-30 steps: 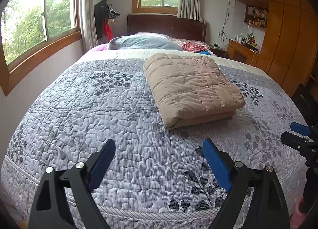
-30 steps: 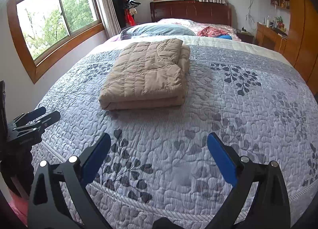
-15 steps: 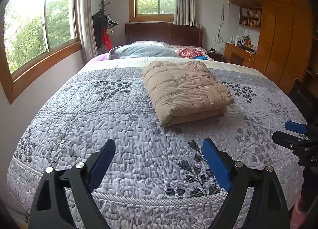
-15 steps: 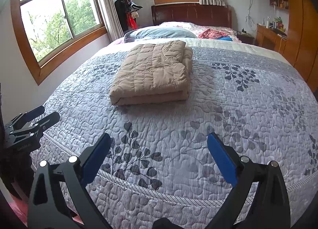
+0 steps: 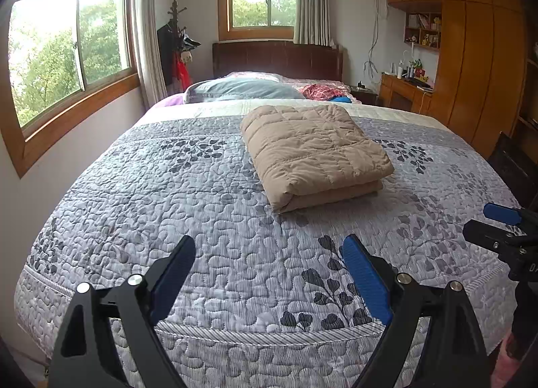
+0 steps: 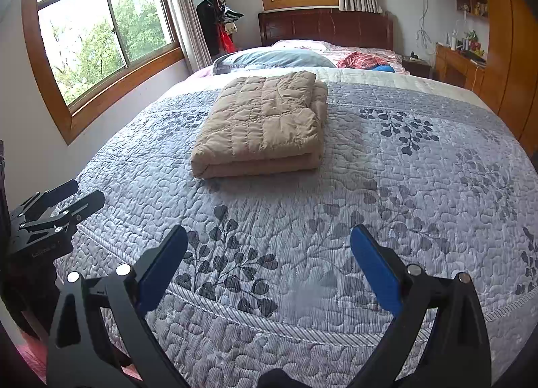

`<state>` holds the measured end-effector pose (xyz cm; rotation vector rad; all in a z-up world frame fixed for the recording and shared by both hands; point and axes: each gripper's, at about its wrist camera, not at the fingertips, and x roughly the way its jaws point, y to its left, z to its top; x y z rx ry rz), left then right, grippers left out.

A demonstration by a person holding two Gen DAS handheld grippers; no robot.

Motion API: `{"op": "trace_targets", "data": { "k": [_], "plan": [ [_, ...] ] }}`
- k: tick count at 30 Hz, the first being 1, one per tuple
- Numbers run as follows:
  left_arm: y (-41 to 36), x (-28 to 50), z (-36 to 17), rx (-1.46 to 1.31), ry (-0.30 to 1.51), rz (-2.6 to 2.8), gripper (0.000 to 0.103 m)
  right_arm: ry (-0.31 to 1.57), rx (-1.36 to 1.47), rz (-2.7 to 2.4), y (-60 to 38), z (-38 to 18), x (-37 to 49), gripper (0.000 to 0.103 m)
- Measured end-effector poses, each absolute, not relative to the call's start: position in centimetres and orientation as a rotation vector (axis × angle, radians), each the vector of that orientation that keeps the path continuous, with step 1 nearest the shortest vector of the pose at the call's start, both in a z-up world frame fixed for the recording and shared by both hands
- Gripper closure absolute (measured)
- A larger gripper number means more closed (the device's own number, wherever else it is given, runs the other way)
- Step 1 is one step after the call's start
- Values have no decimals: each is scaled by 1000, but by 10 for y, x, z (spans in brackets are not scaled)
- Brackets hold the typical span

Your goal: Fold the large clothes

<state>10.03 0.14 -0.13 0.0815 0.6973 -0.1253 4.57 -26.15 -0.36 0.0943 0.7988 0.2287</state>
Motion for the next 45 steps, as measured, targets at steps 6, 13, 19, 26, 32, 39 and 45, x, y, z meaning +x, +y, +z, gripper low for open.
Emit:
{"op": "trace_targets", "data": {
  "k": [6, 13, 19, 26, 32, 39, 45],
  "plan": [
    [1, 100, -2, 80, 701, -128, 13, 798, 95, 231, -261, -3, 45, 6],
    [3, 100, -3, 79, 702, -130, 13, 800, 97, 234, -261, -4, 45, 6],
    [4, 102, -4, 82, 706, -131, 13, 801, 98, 236, -260, -4, 46, 6],
    [4, 102, -5, 81, 707, -131, 13, 802, 100, 237, -259, -4, 45, 6],
    [5, 104, -5, 83, 710, -131, 13, 803, 97, 243, -259, -4, 47, 6],
    [5, 104, -5, 82, 711, -130, 13, 806, 94, 247, -259, -6, 49, 6],
    [6, 106, -6, 80, 716, -133, 13, 805, 94, 247, -259, -6, 49, 6]
  ]
}}
